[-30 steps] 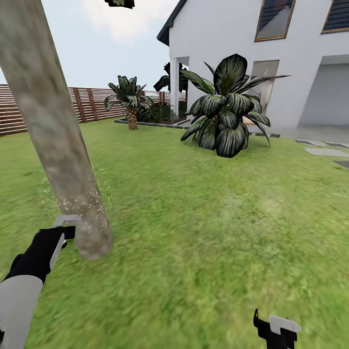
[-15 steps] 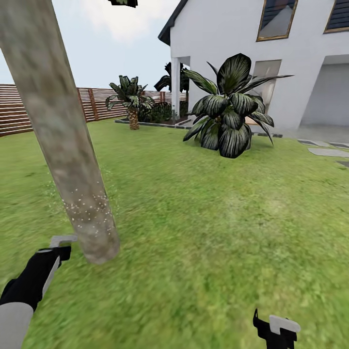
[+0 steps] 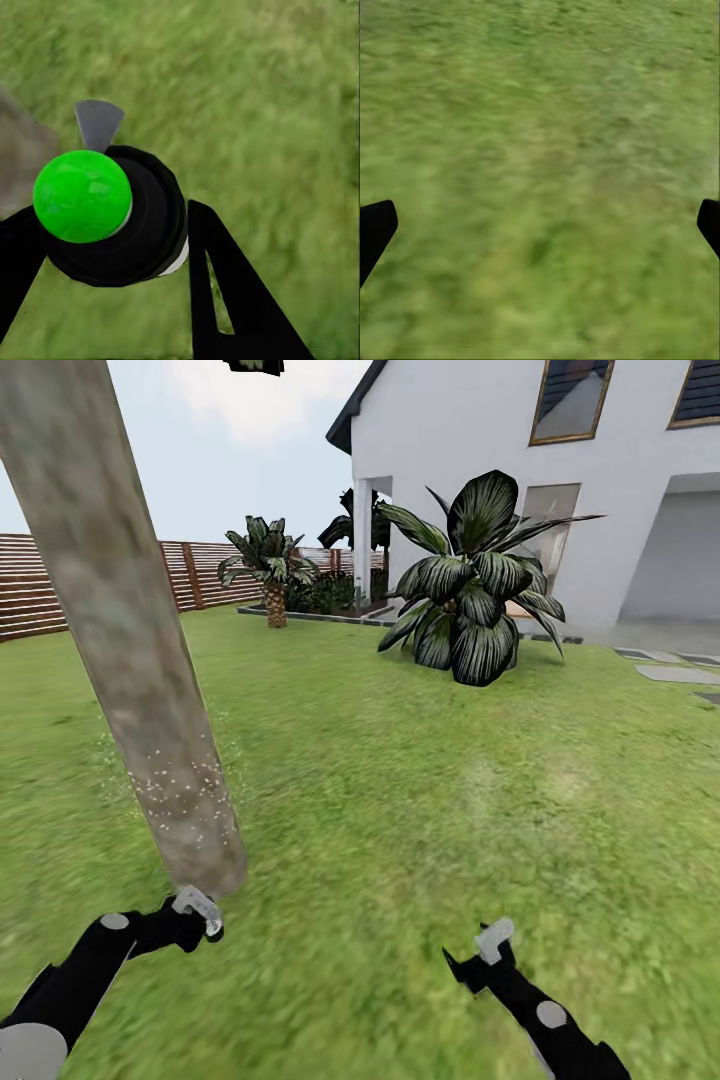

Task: In the garden, pick up the pesticide atomizer on the floor and spray pesticide onto both trees until each tree trunk is fully covered.

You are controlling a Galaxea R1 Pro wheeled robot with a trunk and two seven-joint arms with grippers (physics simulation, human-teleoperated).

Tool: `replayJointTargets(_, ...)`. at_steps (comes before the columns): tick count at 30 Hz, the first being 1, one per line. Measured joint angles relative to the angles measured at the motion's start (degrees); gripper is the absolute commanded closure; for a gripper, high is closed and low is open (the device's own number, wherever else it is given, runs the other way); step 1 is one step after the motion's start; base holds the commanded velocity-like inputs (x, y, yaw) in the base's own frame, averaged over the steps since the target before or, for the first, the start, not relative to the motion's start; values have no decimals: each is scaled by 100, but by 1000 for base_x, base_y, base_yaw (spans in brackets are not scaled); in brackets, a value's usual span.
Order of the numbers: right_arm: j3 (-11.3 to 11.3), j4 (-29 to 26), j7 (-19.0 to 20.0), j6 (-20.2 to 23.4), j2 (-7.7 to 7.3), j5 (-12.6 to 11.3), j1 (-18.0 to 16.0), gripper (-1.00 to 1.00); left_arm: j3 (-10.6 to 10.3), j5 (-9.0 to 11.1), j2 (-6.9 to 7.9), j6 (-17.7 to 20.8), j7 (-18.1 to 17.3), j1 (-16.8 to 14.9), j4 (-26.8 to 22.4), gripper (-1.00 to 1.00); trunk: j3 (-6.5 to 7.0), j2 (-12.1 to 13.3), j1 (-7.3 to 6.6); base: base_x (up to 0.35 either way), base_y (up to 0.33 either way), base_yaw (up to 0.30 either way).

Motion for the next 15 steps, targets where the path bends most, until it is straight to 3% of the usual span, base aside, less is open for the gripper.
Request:
replayJointTargets(3, 2, -527, 1229, 169, -21, 445, -246, -100, -36, -293, -20, -47, -802, -19, 16, 100, 0, 0, 0, 0, 0, 0)
replayJointTargets(4, 3, -651, 1703, 186, -26, 613, -319, -100, -118, -478, -38, -50, -1072, -22, 8, 100, 0, 0, 0, 0, 0, 0)
replayJointTargets(6, 4, -833, 2485, 199, -30, 833, -395, -100, -479, -952, -65, -62, -1414, -27, 10, 100, -1, 0, 0, 0, 0, 0)
replayJointTargets(7, 3, -902, 2705, 202, -26, 873, -408, -100, -690, -1128, -73, -66, -1481, -29, 16, 100, -1, 0, 0, 0, 0, 0)
replayJointTargets(9, 3, -989, 2915, 204, -1, 893, -419, -100, -1124, -1291, -115, -64, -1536, -29, 21, 100, -1, 0, 0, 0, 0, 0)
replayJointTargets(13, 15, -1008, 3134, 198, 31, 900, -425, -100, -1331, -1332, -213, -54, -1550, -31, 28, 100, -1, 0, 0, 0, 0, 0)
replayJointTargets(15, 217, -1067, 3409, 195, 55, 900, -424, -100, -1577, -1395, -307, -39, -1551, -30, 56, 100, -1, 0, 0, 0, 0, 0)
